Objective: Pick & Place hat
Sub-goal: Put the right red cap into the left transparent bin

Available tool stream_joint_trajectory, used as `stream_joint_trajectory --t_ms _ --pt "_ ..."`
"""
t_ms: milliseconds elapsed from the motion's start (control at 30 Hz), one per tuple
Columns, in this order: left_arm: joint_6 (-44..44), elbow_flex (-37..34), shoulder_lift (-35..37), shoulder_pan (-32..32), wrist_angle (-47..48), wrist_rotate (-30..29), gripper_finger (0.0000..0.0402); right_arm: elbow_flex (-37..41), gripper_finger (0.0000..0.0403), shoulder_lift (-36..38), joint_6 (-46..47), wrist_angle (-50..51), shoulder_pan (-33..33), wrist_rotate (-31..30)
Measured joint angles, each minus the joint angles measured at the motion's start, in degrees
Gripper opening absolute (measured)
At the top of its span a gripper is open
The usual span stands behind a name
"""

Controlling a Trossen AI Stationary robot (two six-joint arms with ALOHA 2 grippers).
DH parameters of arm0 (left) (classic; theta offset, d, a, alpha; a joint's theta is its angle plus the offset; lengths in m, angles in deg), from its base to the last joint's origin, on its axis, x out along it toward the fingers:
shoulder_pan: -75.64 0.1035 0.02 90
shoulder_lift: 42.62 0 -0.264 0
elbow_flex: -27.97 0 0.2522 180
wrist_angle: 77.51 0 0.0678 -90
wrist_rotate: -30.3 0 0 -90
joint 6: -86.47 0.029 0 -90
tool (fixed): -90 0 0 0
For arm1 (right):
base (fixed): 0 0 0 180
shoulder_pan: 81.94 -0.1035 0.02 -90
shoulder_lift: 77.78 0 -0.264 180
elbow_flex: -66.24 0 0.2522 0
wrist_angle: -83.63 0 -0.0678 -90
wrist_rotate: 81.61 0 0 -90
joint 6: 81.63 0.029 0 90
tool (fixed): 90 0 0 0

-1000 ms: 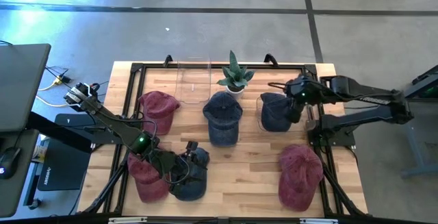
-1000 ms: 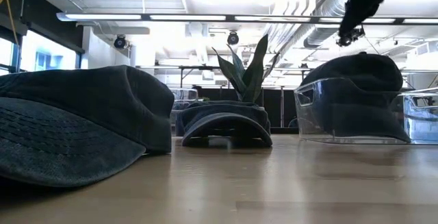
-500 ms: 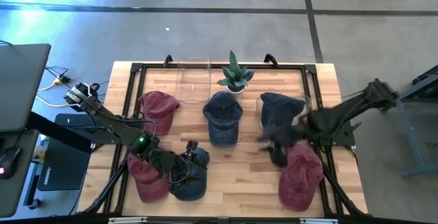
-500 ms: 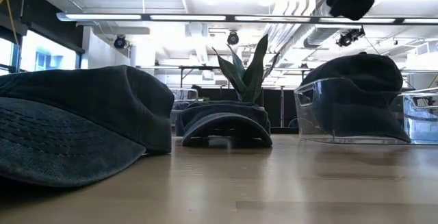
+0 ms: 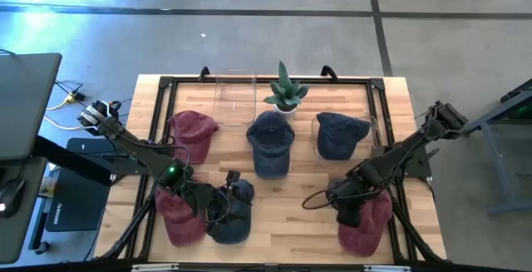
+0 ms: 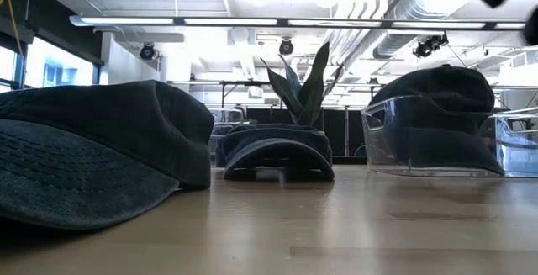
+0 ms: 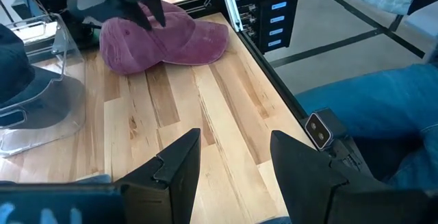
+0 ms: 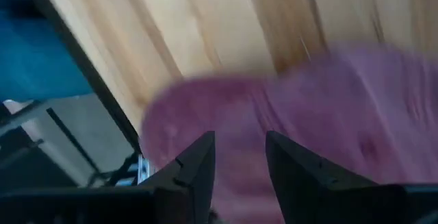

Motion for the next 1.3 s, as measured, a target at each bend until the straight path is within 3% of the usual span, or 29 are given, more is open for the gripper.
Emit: stream_joint_trajectory --t_ms 167,367,567,800,933,1033,1133,1233,1300 --pt "0.0 0.0 0.0 0.0 0.7 0.0 0.0172 0.0 0.0142 5.8 11.4 7.0 -3.2 0.6" --pt "0.0 0.0 0.0 0.0 1.8 0.3 0.0172 2.4 0.0208 12.6 20.7 12.7 -9.6 -8.1" --pt "-0.2 0.0 0.0 0.0 2.0 0.7 0.0172 7.6 0.0282 14.5 17.3 13.9 -13.3 -12.5" --pt "-0.2 0.0 0.0 0.0 1.9 0.7 0.0172 15.9 0.0286 14.5 10.2 5.9 -13.4 -11.5" --pt "-0.2 0.0 0.0 0.0 1.9 0.7 0.0172 21.0 0.0266 14.5 9.4 -2.1 -13.4 -8.3" --pt "-0.1 0.0 0.0 0.0 1.9 0.7 0.0172 23.3 0.0226 14.5 9.5 -6.4 -13.4 -6.7" --pt "-0.1 0.0 0.0 0.0 1.7 0.7 0.0172 23.3 0.0153 14.5 8.9 -10.1 -13.4 -7.3" --pt "0.0 0.0 0.0 0.0 1.7 0.7 0.0172 21.9 0.0053 14.5 8.0 -12.3 -13.4 -7.2" --pt "0.0 0.0 0.0 0.0 1.7 0.7 0.0172 20.0 0.0021 14.5 7.3 -12.9 -13.2 -7.5"
